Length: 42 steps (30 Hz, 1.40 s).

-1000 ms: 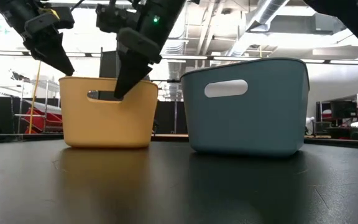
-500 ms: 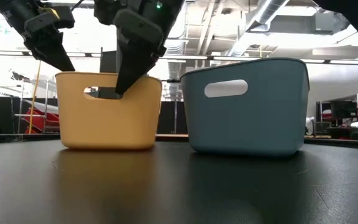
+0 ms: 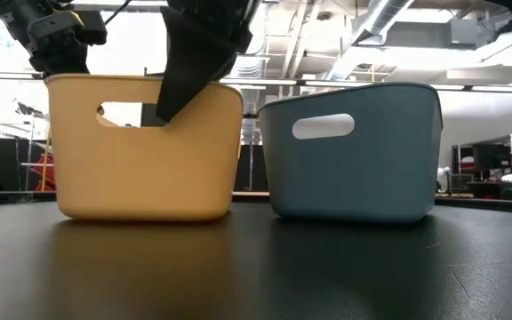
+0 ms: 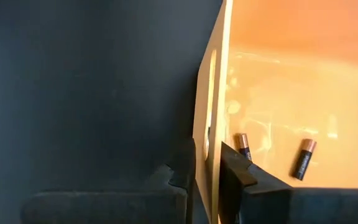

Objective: Sort batteries
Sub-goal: Adjust the bins

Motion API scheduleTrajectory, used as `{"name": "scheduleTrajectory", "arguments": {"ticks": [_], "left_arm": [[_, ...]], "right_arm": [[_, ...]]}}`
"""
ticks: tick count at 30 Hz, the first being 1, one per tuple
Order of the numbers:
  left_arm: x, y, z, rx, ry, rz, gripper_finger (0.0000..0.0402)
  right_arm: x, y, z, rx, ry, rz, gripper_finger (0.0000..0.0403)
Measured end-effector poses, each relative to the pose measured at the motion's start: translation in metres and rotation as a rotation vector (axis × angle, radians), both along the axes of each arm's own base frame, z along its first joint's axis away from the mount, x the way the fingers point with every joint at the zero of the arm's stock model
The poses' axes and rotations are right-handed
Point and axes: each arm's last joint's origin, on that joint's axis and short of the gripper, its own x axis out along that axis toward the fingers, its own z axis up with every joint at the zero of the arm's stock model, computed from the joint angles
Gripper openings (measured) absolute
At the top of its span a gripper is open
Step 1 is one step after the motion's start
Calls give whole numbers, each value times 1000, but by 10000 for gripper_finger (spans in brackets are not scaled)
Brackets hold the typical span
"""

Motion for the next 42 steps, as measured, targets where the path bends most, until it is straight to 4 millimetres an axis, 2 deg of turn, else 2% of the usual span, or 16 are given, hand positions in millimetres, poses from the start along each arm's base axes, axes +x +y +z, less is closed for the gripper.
{"name": "scheduleTrajectory", "arguments": {"ticks": [5, 10, 13, 16, 24, 28, 31, 36, 42], "left_arm": [[5, -3, -3, -8, 21, -17, 148], [11, -8, -6, -22, 43, -30, 148], [13, -11, -7, -29, 49, -43, 148], [15, -15, -7, -27, 31, -62, 148], [15, -25, -4, -7, -6, -102, 148], [15, -28, -4, 6, -11, -110, 148], [14, -30, -4, 14, -15, -117, 148], [14, -33, -4, 27, -19, -127, 148], [14, -36, -3, 42, -30, -137, 148]], "right_arm": [[-3, 15, 1, -21, -29, 16, 101], [-4, 23, 12, -45, -72, 16, 184], [-8, 27, 21, -128, -91, -5, 235], [-13, 27, 36, -214, -97, -45, 264], [-44, 12, 63, -250, 13, -229, 275], [-64, 12, 79, -246, 29, -322, 275], [-75, 14, 83, -213, 66, -378, 275], [-80, 19, 74, -138, 172, -421, 275], [-79, 8, 44, -140, 275, -486, 275]]}}
